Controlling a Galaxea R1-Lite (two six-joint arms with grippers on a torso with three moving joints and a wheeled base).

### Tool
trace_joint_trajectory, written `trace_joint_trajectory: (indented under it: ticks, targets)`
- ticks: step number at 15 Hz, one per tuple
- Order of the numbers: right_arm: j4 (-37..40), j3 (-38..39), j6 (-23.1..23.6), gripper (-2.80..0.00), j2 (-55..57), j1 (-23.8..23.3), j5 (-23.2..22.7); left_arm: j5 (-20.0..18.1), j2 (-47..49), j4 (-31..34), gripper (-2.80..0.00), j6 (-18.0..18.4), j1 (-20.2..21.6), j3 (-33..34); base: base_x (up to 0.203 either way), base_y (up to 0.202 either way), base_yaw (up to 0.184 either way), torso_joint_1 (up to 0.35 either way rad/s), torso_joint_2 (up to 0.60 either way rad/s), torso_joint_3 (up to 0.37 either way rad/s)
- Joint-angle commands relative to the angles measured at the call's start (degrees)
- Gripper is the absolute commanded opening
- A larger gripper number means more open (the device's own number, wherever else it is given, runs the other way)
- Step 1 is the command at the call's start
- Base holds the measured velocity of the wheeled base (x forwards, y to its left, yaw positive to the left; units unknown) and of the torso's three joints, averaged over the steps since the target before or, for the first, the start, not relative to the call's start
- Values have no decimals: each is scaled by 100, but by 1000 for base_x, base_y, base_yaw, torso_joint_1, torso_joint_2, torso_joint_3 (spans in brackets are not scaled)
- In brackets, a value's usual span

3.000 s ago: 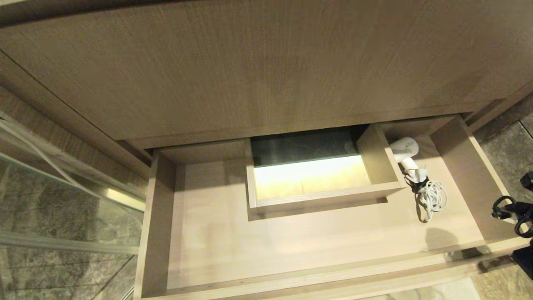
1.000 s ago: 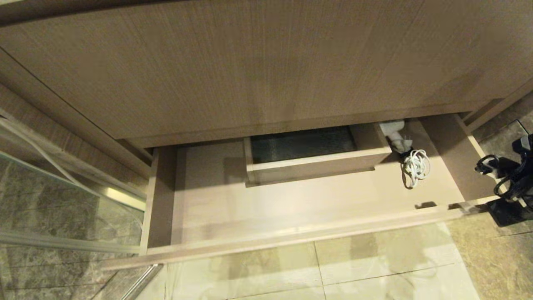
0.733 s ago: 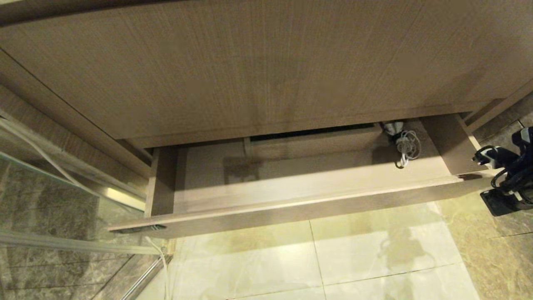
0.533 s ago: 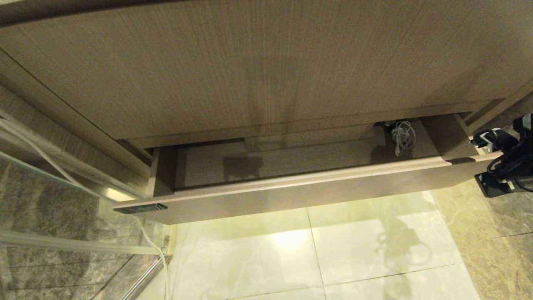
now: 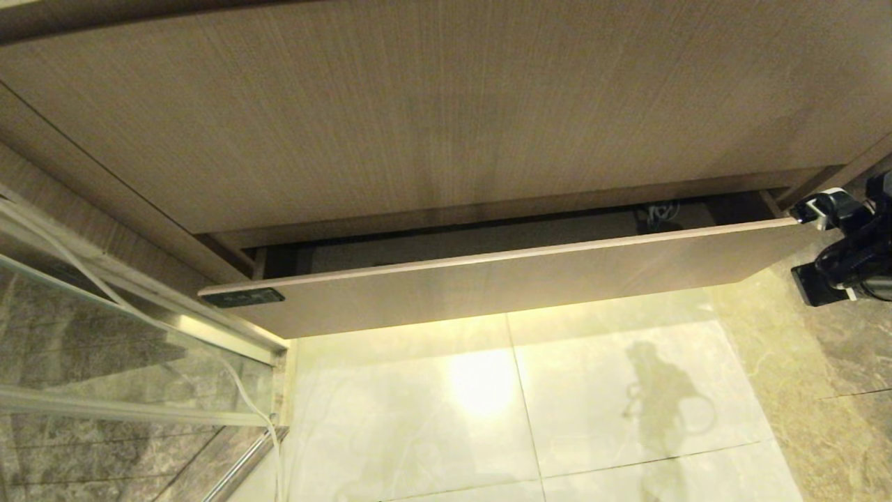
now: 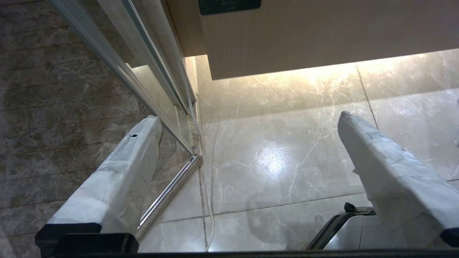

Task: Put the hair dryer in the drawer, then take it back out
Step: Close the drawer

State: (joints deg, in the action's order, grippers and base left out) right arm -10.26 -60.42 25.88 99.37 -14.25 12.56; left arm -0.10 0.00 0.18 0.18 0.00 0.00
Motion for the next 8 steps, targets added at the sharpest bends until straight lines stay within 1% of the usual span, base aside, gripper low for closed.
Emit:
trace_joint_trajectory:
  ticks: [1, 2, 6, 8]
  targets:
    - [-161, -40, 13, -280, 197, 89, 1, 1, 0, -1, 0, -1, 0, 0, 0, 0, 0, 0, 0, 0]
    - [-189, -40, 15, -280, 208, 97, -10, 1, 0, -1, 0, -1, 0, 0, 0, 0, 0, 0, 0, 0]
    - [-863, -95, 30, -280, 759, 182, -76, 1, 0, -1, 0, -1, 0, 0, 0, 0, 0, 0, 0, 0]
    - [-1095, -373, 24, -280, 1096, 206, -78, 1, 0, -1, 0, -1, 0, 0, 0, 0, 0, 0, 0, 0]
